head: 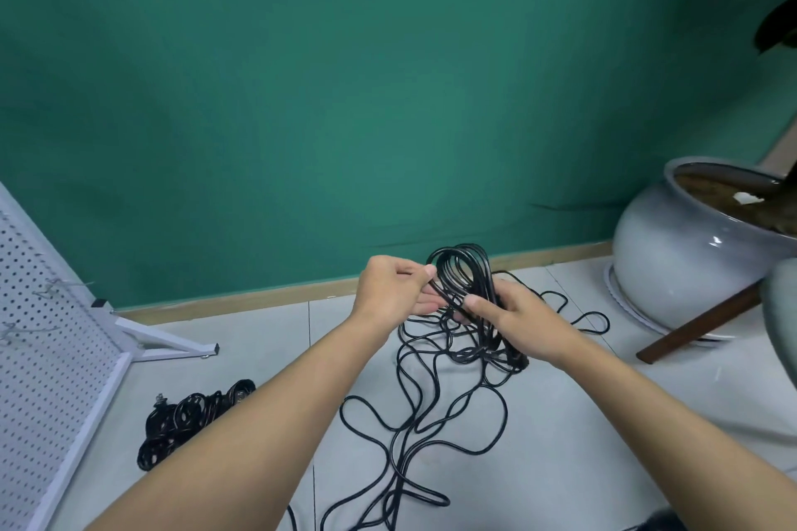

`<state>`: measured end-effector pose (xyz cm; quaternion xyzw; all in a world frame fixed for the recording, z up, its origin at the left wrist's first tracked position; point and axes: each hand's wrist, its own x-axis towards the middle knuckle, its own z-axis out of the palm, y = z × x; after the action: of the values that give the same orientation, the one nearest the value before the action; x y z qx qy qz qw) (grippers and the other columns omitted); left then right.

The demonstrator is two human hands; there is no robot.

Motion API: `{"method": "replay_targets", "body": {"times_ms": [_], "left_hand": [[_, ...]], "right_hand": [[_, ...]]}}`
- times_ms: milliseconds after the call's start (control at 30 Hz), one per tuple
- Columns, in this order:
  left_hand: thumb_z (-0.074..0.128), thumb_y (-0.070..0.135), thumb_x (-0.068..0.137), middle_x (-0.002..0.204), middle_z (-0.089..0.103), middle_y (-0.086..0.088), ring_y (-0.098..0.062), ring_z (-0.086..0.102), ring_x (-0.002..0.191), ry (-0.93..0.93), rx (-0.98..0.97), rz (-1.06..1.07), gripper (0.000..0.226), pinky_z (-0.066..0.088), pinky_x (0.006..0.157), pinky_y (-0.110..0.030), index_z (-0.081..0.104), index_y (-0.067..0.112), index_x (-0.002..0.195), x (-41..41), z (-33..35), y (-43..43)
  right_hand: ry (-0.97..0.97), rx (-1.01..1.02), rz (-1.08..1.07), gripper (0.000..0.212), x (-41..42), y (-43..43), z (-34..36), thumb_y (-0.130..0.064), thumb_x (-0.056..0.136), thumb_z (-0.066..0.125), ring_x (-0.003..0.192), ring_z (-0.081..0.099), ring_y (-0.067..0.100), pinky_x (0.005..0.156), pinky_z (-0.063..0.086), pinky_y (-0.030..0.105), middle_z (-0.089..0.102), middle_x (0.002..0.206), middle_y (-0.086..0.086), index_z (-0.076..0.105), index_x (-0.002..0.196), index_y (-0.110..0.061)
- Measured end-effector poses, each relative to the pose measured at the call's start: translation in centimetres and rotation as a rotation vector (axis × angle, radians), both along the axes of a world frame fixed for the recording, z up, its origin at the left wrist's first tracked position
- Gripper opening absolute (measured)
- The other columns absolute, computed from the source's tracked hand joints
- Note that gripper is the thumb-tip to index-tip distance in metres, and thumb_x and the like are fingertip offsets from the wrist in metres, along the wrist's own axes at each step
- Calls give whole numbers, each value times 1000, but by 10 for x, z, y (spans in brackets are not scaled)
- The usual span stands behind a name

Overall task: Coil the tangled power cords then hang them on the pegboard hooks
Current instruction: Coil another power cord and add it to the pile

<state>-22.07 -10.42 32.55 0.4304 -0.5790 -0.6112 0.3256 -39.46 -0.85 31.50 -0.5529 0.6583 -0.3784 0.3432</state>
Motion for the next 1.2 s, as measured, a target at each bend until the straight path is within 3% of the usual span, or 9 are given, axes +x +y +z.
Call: {"method": "replay_targets", "body": {"times_ms": [167, 333, 467, 600, 800, 867, 933, 1067, 1200], "left_hand": [[70, 17, 98, 84, 75, -21, -26, 78, 72, -8, -37, 4, 23, 64, 66, -29, 70, -6, 97, -1, -2, 3], [61, 33, 103, 98, 77, -8, -19, 77, 86, -22, -81, -92, 25, 64, 77, -38, 68, 9, 105, -8, -9, 4], [52, 4, 98, 134, 66, 3, -9, 62, 120, -265, -228, -441, 39, 51, 104, -30, 64, 21, 131, -21, -30, 5], [55, -4, 89, 151, 53, 4, -9, 45, 140, -436, -415, -769, 66, 33, 119, -26, 50, 24, 149, -44, -49, 25], [60, 27, 96, 115, 70, -1, -23, 62, 109, -644, -518, -814, 14, 49, 101, -40, 66, 23, 108, -57, -70, 28], [58, 38, 99, 104, 71, -4, -26, 63, 100, -756, -537, -806, 23, 52, 95, -44, 66, 16, 96, -43, -83, 17], [60, 44, 101, 95, 73, -3, -21, 65, 89, -795, -505, -776, 31, 54, 88, -41, 67, 19, 84, -26, -87, 6], [70, 43, 95, 75, 70, 2, -10, 56, 68, -617, -525, -618, 30, 47, 68, -29, 65, 32, 68, -1, -59, -5], [72, 39, 94, 77, 68, -1, -17, 57, 70, -457, -620, -510, 17, 44, 66, -29, 74, 26, 83, 7, -30, 0]], "right_hand": [[-21, 75, 50, 17, 2, 3, 3, -16, 105, 59, 70, 59, 3, 69, 48, 19, 66, 74, -11, 65, 90, -11], [-216, 57, -27, 13, -9, 9, 5, -19, 105, 58, 74, 59, 5, 70, 47, 19, 65, 76, -13, 69, 102, -12], [-424, -9, -77, 33, -22, 17, 13, -23, 102, 62, 76, 48, 20, 68, 43, 29, 56, 80, 1, 59, 103, 9], [-648, -25, -53, 16, -31, 28, 19, -23, 99, 64, 78, 55, 20, 77, 46, 36, 59, 83, 0, 67, 103, -7], [-872, -99, -26, 22, -37, 38, 36, -17, 97, 56, 74, 58, 16, 87, 54, 35, 58, 81, 2, 63, 112, -1], [-916, -133, -80, 21, -42, 39, 40, -16, 99, 55, 72, 58, 15, 82, 56, 33, 58, 81, 2, 63, 112, -1], [-732, -126, -206, 15, -47, 39, 35, -16, 103, 55, 70, 55, 16, 75, 52, 32, 58, 78, 1, 65, 105, -5], [96, 20, -353, 26, -52, 36, 13, -32, 105, 55, 67, 54, 17, 66, 42, 33, 57, 71, -3, 60, 87, -14], [303, 112, -146, 25, -41, 29, 9, -38, 106, 53, 69, 56, 9, 66, 41, 29, 59, 73, -9, 58, 87, -22]]}}
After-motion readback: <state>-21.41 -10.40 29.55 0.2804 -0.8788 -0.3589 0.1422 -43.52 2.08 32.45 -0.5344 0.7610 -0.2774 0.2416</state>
